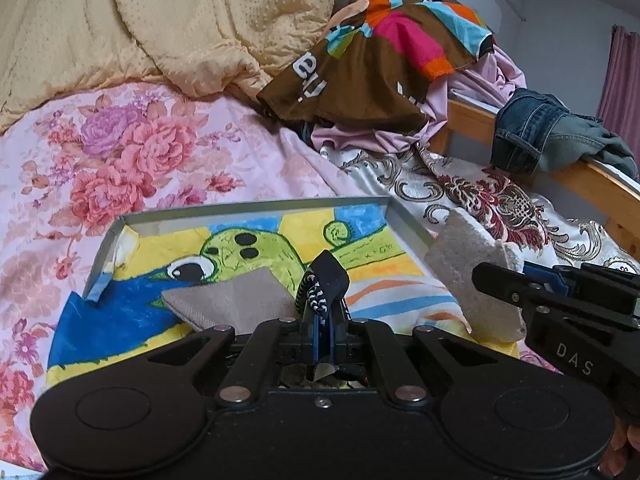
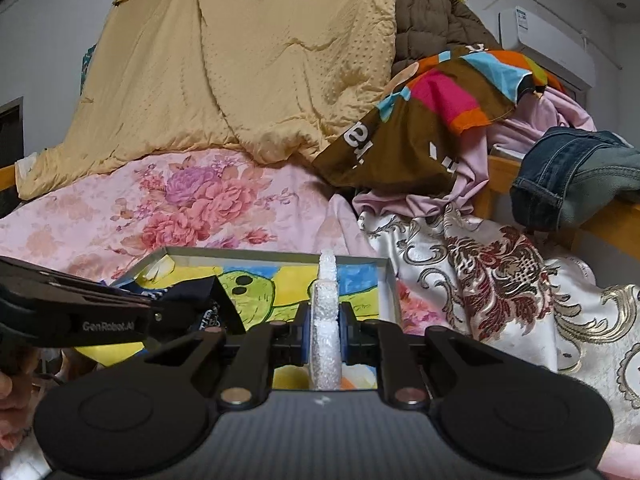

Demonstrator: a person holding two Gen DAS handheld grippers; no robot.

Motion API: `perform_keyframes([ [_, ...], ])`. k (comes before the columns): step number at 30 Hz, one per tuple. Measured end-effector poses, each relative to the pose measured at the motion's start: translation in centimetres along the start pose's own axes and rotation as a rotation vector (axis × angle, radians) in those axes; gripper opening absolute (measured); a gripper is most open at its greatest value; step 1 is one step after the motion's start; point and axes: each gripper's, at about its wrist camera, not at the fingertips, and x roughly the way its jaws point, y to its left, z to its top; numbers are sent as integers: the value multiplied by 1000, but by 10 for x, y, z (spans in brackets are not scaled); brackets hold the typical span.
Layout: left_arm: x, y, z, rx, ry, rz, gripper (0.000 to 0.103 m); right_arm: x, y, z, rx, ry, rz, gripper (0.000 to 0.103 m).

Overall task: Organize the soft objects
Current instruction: 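Open the right tool over the tray while the left tool lowers and releases the black sock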

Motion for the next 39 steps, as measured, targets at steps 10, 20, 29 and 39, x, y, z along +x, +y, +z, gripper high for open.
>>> perform_keyframes([
  [10, 2, 4, -3, -32, 19, 9, 5, 7, 6, -4, 3, 36, 41, 19],
  [20, -4, 5, -1, -34, 18, 45, 18, 4, 4, -2, 26, 41, 71, 34],
  [29, -30, 10, 4, -59, -14, 111, 35, -10, 4, 7, 44, 25, 98, 52],
  [39, -87, -2, 8, -72, -135, 151, 73, -48, -2, 23, 92, -33, 120, 74],
])
